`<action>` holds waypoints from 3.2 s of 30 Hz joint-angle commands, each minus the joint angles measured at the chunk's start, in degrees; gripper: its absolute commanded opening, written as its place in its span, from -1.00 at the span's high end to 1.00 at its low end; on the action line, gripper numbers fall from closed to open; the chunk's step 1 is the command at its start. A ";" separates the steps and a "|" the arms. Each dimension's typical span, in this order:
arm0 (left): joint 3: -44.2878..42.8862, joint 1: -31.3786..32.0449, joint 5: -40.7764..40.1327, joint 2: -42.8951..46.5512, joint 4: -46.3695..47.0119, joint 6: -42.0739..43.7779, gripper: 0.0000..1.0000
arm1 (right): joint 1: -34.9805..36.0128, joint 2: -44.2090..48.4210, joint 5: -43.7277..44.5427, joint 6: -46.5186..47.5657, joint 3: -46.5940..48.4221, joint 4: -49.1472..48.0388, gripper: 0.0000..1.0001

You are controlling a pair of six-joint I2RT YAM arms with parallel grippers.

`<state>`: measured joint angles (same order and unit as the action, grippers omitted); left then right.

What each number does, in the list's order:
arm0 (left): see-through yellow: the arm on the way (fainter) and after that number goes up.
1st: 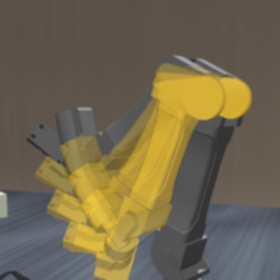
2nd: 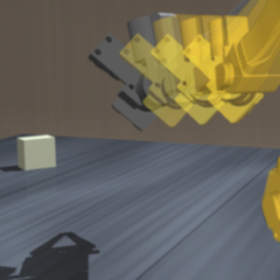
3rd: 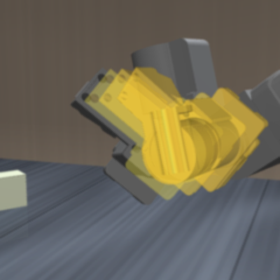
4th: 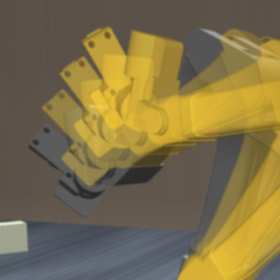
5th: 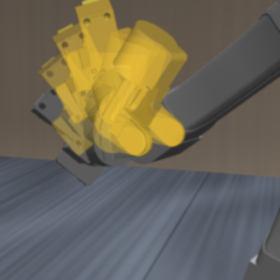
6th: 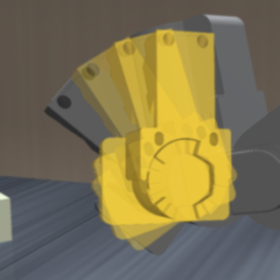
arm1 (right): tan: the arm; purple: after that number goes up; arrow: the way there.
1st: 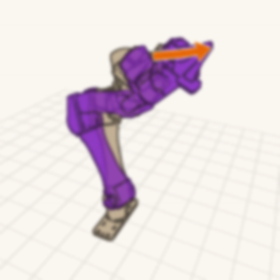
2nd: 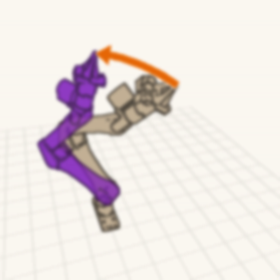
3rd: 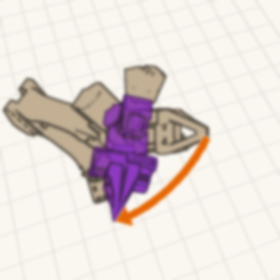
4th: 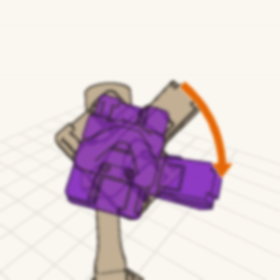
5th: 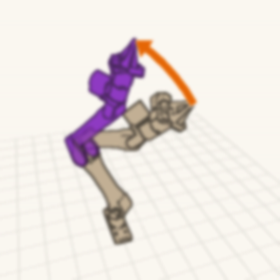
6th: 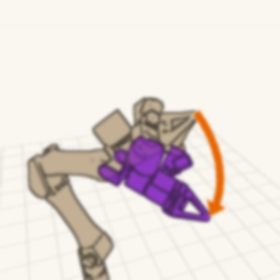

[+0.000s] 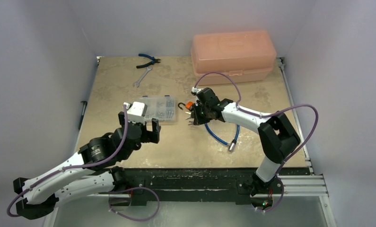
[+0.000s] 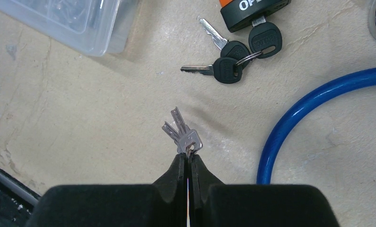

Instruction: Unlock with the key

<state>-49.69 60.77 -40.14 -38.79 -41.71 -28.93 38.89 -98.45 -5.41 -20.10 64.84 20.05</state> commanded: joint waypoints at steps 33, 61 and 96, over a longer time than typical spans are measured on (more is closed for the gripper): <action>-3.04 -0.27 10.17 -8.36 27.36 -14.14 -0.76 | 0.24 44.47 -7.74 -9.63 -26.30 -27.88 1.00; -0.52 -0.30 28.03 -13.20 49.38 -16.51 -0.20 | 0.21 61.58 -17.55 -11.28 -26.99 -31.10 1.00; -0.46 -0.25 32.34 -17.56 51.04 -17.28 1.00 | 0.18 62.25 -19.22 -9.87 -26.02 -28.14 1.00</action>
<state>-49.74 60.77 -8.05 -56.27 8.27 -46.46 38.98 -36.73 -23.75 -30.92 37.23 -7.09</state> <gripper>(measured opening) 0.039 0.056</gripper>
